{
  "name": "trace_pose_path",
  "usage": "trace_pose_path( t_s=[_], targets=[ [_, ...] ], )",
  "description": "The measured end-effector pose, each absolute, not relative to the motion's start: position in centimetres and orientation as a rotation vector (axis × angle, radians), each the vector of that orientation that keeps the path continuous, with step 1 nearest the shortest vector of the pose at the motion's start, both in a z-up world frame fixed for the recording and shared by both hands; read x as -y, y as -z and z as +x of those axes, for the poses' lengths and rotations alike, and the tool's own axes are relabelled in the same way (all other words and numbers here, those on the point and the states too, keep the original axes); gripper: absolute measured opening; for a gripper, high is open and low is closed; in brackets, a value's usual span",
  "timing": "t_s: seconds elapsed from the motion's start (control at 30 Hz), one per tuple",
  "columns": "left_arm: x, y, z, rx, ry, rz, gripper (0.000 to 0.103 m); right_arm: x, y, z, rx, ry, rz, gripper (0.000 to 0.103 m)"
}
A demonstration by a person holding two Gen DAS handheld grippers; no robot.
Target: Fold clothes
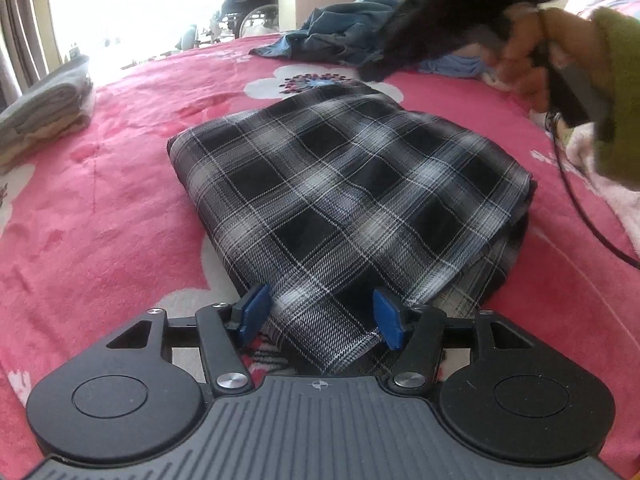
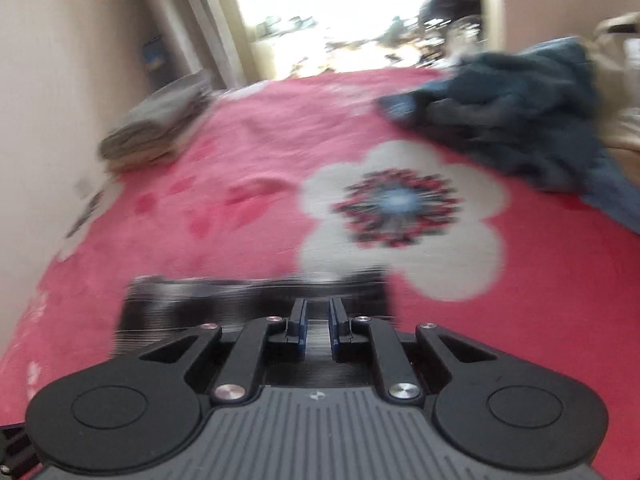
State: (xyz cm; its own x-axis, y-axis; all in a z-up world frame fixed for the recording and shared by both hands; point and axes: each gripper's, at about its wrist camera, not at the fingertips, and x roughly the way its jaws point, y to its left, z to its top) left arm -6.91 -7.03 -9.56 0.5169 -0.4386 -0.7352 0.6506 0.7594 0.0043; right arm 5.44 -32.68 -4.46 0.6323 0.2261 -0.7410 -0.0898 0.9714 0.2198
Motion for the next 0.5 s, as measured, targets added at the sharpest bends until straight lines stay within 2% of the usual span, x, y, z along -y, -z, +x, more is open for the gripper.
trace_pose_path(
  t_s=[0.07,0.13,0.17,0.2,0.37,0.5],
  targets=[
    [6.9,9.6,-7.0,-0.789,0.665,0.298,0.058,32.1,6.4,7.8,-0.908,-0.167,0.177,0.013],
    [6.8,9.7,-7.2,-0.788,0.664,0.293,0.058,32.6,8.0,9.8,-0.929,-0.092,0.215,0.008],
    [6.7,9.7,-7.3,-0.790,0.665,0.288,0.058,33.0,7.8,10.2,-0.917,-0.065,0.252,0.008],
    [6.5,9.7,-7.4,-0.792,0.669,0.281,0.058,33.3,7.6,10.5,-0.904,-0.038,0.288,0.014],
    [5.4,10.1,-7.6,-0.820,0.709,0.264,0.058,28.8,2.3,8.1,-0.785,-0.244,0.206,0.015],
    [5.1,10.8,-7.5,-0.885,0.718,0.240,0.058,21.0,4.6,8.2,-0.943,-0.506,0.027,0.015]
  ],
)
